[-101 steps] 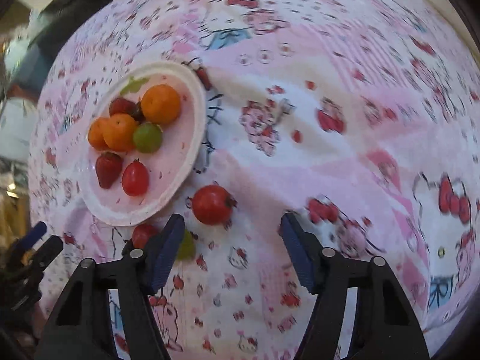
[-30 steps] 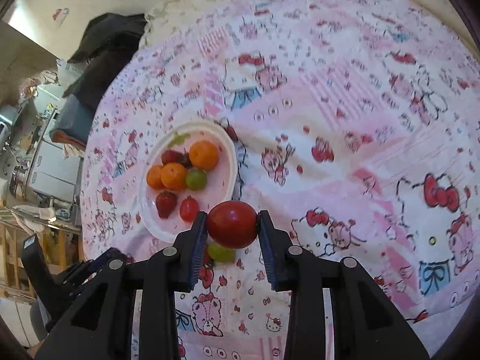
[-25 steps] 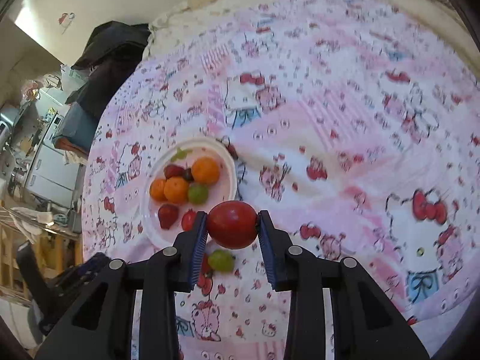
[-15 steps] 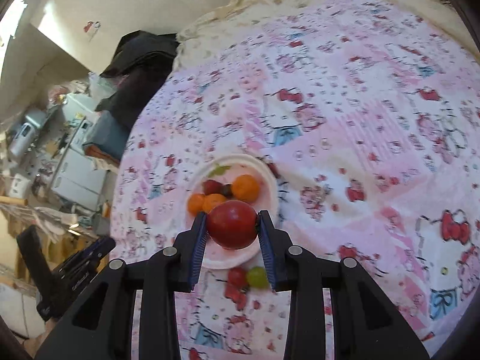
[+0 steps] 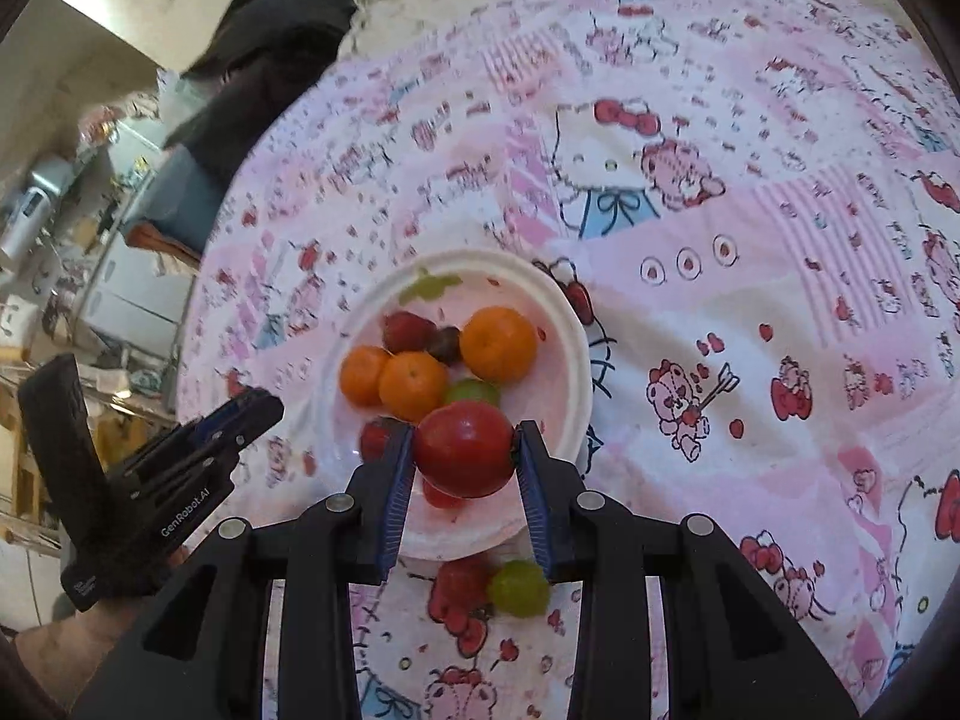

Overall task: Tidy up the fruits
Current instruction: 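Place the dark grape on the plate with the left tool while the right tool places the tomato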

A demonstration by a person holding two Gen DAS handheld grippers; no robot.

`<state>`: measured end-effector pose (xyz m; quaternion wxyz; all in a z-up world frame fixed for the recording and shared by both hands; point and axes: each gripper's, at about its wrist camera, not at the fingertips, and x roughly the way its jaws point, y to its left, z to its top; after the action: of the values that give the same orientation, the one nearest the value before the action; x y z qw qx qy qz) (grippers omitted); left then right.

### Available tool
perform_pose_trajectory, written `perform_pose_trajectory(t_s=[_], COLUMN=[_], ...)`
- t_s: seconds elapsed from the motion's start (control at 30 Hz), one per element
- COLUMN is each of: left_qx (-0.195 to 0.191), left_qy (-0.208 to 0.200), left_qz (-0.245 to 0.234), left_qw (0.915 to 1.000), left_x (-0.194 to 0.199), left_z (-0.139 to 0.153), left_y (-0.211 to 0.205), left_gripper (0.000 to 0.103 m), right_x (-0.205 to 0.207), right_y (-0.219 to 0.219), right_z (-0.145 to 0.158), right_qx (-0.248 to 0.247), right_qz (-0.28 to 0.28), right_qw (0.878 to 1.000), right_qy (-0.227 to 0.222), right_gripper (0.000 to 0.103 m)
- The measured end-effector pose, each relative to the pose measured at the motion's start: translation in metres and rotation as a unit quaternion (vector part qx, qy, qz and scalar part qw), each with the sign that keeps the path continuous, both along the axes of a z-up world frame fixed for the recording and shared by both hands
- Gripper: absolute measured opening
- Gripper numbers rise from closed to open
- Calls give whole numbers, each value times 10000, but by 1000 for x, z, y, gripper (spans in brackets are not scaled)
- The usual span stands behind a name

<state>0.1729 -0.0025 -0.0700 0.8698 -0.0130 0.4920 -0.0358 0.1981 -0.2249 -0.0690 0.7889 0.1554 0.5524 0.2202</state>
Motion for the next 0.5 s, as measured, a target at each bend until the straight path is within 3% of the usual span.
perform_pose_trajectory(t_s=[0.5], left_qx=[-256], left_qy=[318], left_qz=[-28], left_qw=[9992], left_x=[6], left_z=[-25], left_y=[-7], left_gripper=[17], right_x=[14], right_y=[10], right_z=[-47], right_qx=[-93], right_qz=[70], right_qw=[9978], right_qy=[646], right_gripper=[36])
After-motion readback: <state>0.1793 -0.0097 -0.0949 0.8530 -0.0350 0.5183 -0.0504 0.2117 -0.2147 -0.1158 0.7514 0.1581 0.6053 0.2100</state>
